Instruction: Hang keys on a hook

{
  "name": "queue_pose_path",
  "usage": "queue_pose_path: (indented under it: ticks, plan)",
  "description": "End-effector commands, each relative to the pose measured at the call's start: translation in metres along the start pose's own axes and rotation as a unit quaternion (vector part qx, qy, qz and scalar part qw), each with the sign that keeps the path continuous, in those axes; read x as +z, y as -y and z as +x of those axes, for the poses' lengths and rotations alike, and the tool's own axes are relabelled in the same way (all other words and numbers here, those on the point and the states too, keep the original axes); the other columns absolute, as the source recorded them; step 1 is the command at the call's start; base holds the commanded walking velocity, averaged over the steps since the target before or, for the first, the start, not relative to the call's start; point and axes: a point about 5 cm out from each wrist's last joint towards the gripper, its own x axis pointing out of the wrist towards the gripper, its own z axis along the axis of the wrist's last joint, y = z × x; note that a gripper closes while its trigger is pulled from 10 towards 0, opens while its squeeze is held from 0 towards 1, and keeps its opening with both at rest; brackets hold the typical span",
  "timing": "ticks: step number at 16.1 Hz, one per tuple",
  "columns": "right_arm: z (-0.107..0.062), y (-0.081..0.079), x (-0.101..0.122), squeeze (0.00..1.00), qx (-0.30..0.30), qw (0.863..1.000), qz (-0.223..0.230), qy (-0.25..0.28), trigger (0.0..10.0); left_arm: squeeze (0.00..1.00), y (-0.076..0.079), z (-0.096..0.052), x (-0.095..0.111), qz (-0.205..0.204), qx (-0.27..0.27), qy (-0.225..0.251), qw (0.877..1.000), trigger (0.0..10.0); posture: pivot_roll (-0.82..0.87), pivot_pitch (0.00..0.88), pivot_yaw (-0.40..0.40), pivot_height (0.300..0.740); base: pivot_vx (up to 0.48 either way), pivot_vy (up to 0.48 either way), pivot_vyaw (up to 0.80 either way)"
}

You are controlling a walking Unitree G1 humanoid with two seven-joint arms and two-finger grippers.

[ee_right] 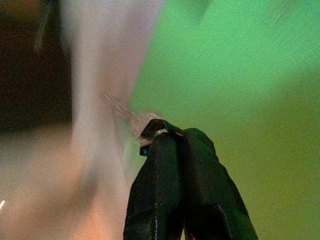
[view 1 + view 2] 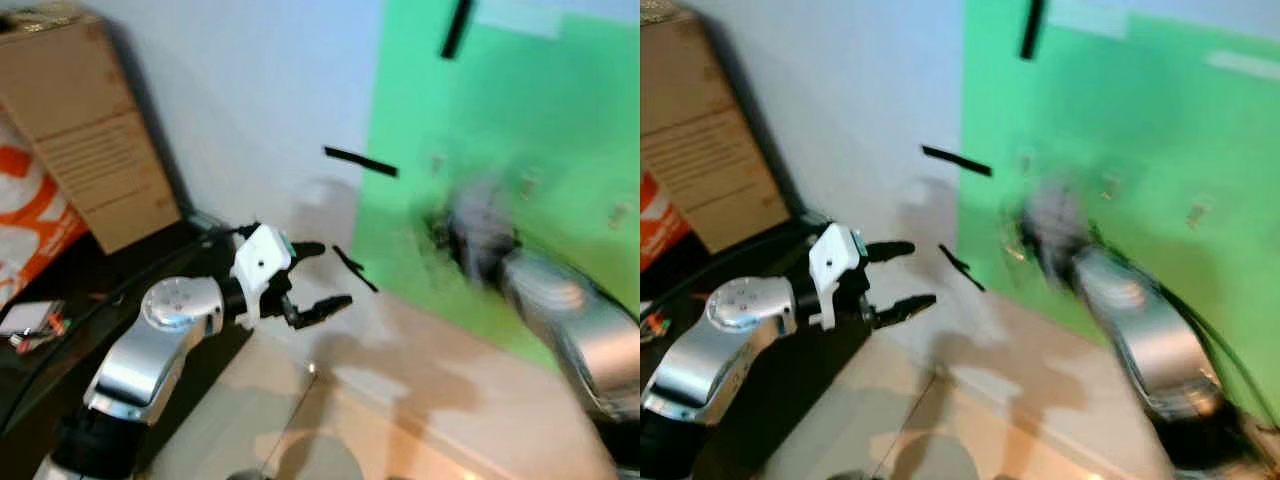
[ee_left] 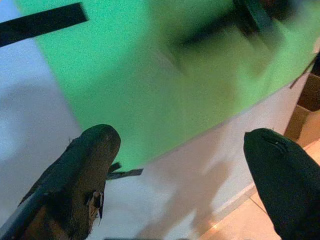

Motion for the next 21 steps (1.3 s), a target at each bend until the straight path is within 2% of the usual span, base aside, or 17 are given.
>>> queue_pose_path:
  ticks: [1,2,4,8,10,11,13,18,21]
  plan:
    - [0.002,-0.016,-0.002,0.00,0.049,0.999,0.004,-0.016,10.0,0.00,0.001,0.002,0.001,0.003,-0.004,0.001,1.000,10.0,-0.06,0.000,0.002,0.740,0.000,0.000,0.00]
    - [-0.001,-0.017,-0.013,0.00,0.046,0.997,-0.035,-0.054,10.0,0.00,0.001,0.002,0.001,0.005,-0.005,-0.001,1.000,10.0,-0.07,0.000,0.002,0.740,0.000,0.000,0.00]
    - [-0.007,-0.020,-0.011,0.00,0.066,0.996,-0.033,-0.054,10.0,0.00,0.001,0.003,0.000,0.004,-0.006,-0.002,1.000,10.0,-0.07,0.000,0.003,0.740,0.000,0.000,0.00]
    - [-0.023,-0.008,0.024,0.00,0.092,0.995,-0.040,0.003,10.0,0.00,0.002,0.003,0.000,0.003,-0.007,-0.003,1.000,10.0,-0.08,0.000,0.003,0.740,0.000,0.000,0.00]
    - [-0.029,0.000,0.040,0.00,0.085,0.995,-0.035,0.037,10.0,0.00,0.002,0.003,0.000,0.003,-0.007,-0.003,1.000,10.0,-0.08,0.000,-0.003,0.740,0.000,0.000,0.00]
    - [-0.034,0.010,0.055,0.00,0.073,0.995,-0.028,0.066,10.0,0.00,0.002,0.002,-0.001,0.003,-0.008,-0.004,1.000,10.0,-0.07,0.000,-0.005,0.740,0.000,0.000,0.00]
    - [-0.038,0.016,0.066,0.00,0.071,0.993,-0.028,0.088,10.0,0.00,0.002,0.002,-0.001,0.002,-0.008,-0.005,1.000,10.0,-0.07,0.000,-0.010,0.740,0.000,0.000,0.00]
    - [-0.038,0.044,0.098,0.00,0.006,0.990,-0.026,0.141,10.0,0.00,0.004,0.000,-0.003,0.002,-0.014,-0.007,1.000,10.0,-0.07,0.000,-0.012,0.740,0.000,0.000,0.00]
    - [-0.033,0.050,0.105,0.00,-0.008,0.989,-0.036,0.145,10.0,0.00,0.005,-0.001,-0.003,0.002,-0.016,-0.008,1.000,10.0,-0.06,0.000,-0.017,0.740,0.000,0.000,0.00]
